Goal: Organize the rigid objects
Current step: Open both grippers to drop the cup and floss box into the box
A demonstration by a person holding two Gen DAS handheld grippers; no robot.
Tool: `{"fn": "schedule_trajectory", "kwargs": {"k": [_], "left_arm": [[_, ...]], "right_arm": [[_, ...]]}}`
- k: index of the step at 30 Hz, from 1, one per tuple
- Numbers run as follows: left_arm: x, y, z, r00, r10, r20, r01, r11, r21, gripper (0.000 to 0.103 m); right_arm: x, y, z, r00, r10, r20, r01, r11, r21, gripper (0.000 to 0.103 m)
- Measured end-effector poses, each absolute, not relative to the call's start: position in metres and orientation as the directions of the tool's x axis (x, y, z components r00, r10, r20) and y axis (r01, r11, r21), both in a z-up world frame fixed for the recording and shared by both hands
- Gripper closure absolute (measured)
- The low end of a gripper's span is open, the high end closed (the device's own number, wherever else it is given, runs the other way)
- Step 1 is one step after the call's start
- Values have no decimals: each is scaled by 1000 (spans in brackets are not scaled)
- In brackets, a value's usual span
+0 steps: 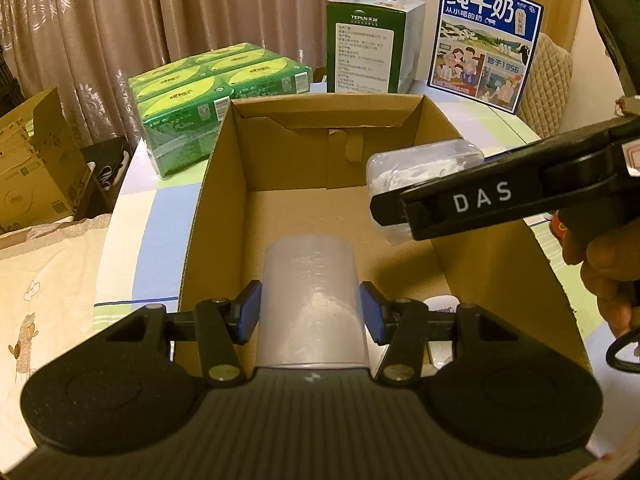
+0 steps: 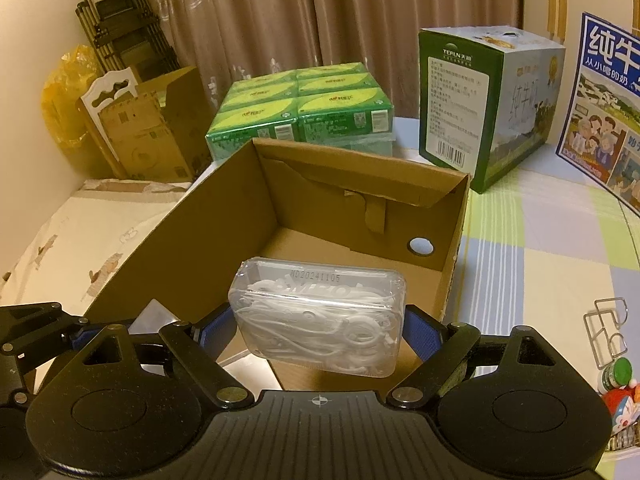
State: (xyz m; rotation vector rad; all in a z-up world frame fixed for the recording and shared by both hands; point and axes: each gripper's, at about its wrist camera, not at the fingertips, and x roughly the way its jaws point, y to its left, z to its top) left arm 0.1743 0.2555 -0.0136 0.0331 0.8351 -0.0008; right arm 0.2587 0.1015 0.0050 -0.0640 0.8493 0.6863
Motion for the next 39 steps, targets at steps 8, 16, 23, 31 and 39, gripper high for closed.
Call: {"fn": "schedule_trajectory", "kwargs": {"k": [8,16,23,31,39], "left_arm": [[177,253,-17,667,13,-745,20,999,35,56],[179,251,-21,661,19,-750,10,999,35,54],[175,250,-17,666,15,-745,20,999,37,54],[174,251,-14,669,15,-743,14,999,32,54],[170,250,-12,671,14,-741,8,1000,26,54]], "right_arm": [[259,102,4,462,531,-710,-586,784,205,18],[263,102,4,463,531,-710,-582,786,209,18],[263,101,4,463,531,-710,-584,785,207,18],[263,101,5,463,533,-709,-582,786,211,18],[259,96,9,474,557,-682,-591,775,224,13]]}}
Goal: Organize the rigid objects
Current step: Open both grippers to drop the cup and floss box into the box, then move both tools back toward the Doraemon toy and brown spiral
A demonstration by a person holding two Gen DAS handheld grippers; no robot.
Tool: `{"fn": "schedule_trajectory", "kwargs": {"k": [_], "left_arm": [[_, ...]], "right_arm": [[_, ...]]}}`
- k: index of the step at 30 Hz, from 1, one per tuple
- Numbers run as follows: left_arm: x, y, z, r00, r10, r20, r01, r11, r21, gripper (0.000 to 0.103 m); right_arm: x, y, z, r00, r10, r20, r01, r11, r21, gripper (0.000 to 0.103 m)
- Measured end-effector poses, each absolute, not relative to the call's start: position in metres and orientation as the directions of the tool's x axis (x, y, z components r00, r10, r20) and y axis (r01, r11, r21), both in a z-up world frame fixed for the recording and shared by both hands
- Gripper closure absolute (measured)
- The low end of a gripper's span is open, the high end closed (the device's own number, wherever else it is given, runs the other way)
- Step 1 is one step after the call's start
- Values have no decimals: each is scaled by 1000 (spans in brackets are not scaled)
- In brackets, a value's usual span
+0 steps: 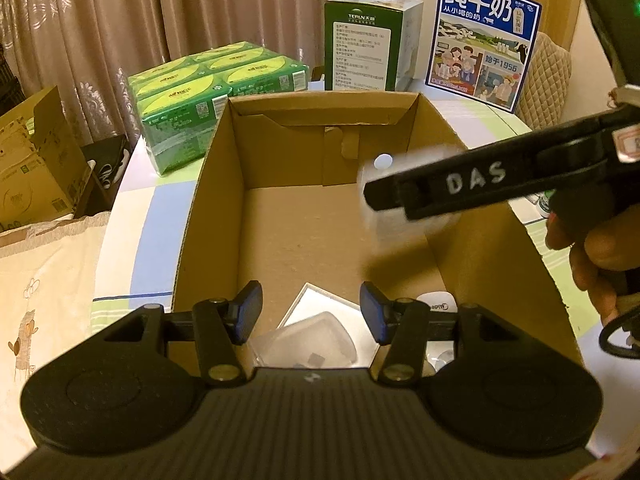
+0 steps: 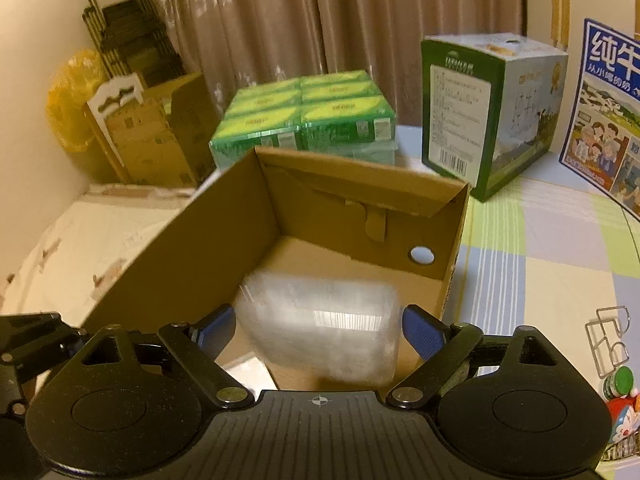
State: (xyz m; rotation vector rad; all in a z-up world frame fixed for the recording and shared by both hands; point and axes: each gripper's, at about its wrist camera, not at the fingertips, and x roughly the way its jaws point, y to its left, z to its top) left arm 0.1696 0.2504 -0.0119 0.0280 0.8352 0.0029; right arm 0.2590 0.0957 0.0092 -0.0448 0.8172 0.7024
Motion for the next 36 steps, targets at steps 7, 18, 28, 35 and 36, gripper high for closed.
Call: {"fn": "schedule_trajectory", "kwargs": {"k": [7,18,28,35,36], "left_arm": [[156,246,2,685,21,-728,-6,1000,24,54],[112,221,41,719,12,-695,-21,1000,-5,52],[71,183,71,750,-5,-661,3,1000,-3,45],[51,152,80,765,-37,-643,38,999,-12,35],[49,148,80,766,-43,-641,43,999,-16,34]], "right_arm": [[249,83,34,496,575,-650,-592,772,231,10],[196,34,82,536,587,-607,-558,786,266,10],[136,-27,109,606,559,-566,-525,816,243,10],[101,-88,109,659,513,-550,-464,853,240,10],[98,-97,108,663,506,-551,-456,857,239,10]]}}
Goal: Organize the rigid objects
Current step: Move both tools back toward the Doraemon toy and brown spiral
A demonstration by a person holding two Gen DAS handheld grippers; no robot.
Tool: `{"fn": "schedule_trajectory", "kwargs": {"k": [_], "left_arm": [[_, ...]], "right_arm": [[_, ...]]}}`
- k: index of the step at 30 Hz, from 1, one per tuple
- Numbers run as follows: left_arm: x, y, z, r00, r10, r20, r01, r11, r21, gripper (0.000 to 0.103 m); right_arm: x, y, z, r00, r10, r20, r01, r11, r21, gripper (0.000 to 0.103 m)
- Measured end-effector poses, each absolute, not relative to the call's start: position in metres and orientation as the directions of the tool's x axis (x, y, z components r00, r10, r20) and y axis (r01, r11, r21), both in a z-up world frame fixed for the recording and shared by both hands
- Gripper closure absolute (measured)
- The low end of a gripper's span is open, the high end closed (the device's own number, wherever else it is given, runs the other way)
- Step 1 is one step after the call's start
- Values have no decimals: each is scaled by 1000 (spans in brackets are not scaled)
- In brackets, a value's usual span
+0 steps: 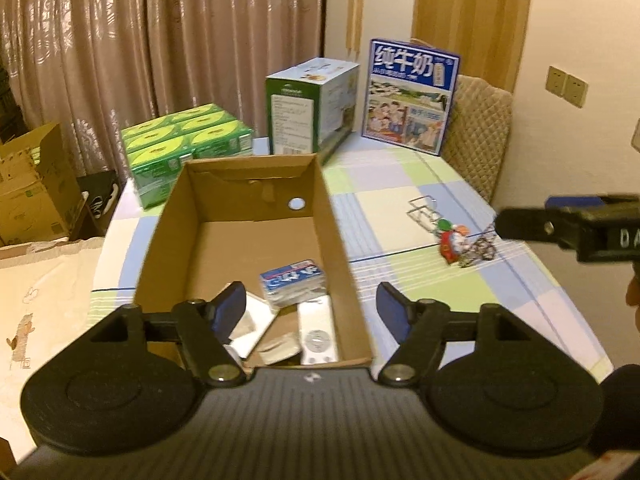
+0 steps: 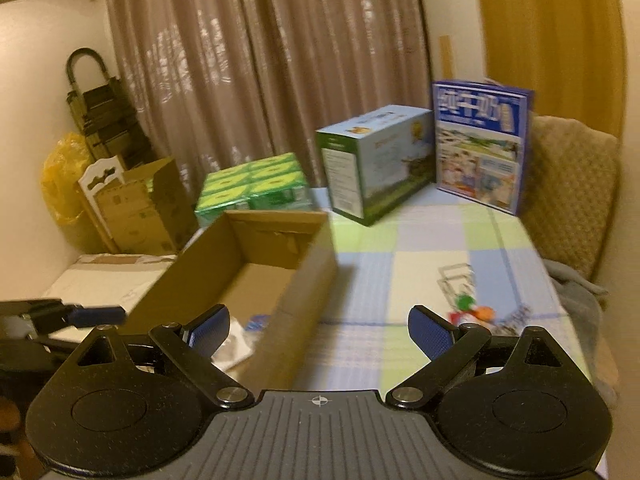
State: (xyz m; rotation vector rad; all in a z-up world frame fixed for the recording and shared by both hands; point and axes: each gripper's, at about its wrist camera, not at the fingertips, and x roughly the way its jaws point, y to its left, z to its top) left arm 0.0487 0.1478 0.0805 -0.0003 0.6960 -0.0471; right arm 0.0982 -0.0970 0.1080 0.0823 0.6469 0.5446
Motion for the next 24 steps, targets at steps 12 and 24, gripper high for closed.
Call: {"fn": "schedule_trajectory", "kwargs": {"k": [12,24], "left_arm": [[41,74,71,763,-151,-628,149,987,-57,18],[76,16,41,715,-195,-672,217,975,-52,16]], "right_arm": [[53,-203,81,753,331,-568,-287,943,170,10],[64,-262,62,759,273,-591,-206,962,181,10]]}}
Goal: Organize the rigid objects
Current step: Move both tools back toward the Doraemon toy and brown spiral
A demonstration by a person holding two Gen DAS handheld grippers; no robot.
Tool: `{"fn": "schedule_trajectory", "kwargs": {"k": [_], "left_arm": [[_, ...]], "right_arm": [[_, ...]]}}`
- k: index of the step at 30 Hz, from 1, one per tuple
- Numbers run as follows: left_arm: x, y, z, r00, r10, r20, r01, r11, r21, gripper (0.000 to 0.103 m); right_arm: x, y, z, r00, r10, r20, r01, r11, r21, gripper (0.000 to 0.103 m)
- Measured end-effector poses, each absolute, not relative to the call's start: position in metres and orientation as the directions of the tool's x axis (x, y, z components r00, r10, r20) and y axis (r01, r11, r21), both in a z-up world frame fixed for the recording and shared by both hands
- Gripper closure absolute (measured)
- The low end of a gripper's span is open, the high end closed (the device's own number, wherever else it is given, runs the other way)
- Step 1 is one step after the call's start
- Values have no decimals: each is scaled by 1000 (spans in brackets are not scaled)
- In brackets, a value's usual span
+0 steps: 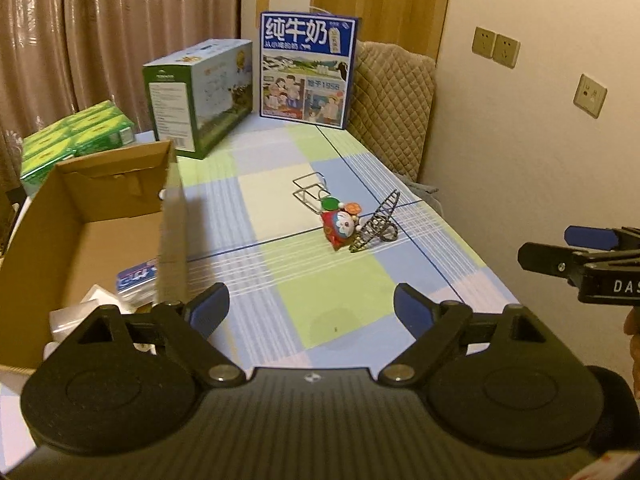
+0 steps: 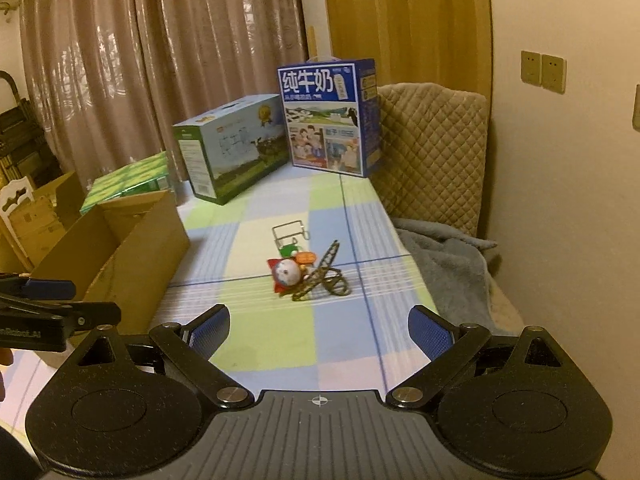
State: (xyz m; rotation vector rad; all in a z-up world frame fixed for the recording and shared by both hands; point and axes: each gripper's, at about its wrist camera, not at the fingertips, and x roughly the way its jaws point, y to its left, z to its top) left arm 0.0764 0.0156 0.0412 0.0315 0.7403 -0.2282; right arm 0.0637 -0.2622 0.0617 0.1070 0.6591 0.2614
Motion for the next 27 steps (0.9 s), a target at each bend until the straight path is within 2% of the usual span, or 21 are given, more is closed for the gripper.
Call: {"fn": "schedule_trajectory", "kwargs": {"k": [11,19,23,27], "left_arm": [[127,-13,18,700,-174,-693,211,977,-32,17],[170,-28,-10,684,-154,-713,228,974,9,17],[190,-33,-26,680,-133,-721,225,974,33,21],[207,-35,-39,676,-112,-728,207,977,42,21]], "right_arm": [[112,-277,35,729,310,-610,-273,949,157,10],[166,-278,-3,664,389,-638,-414,902,118,10],[195,-272,-27,636,416,-650,-490,869,77,11],[223,-266,-50,614,429,-663,-517,853,73,16]]}}
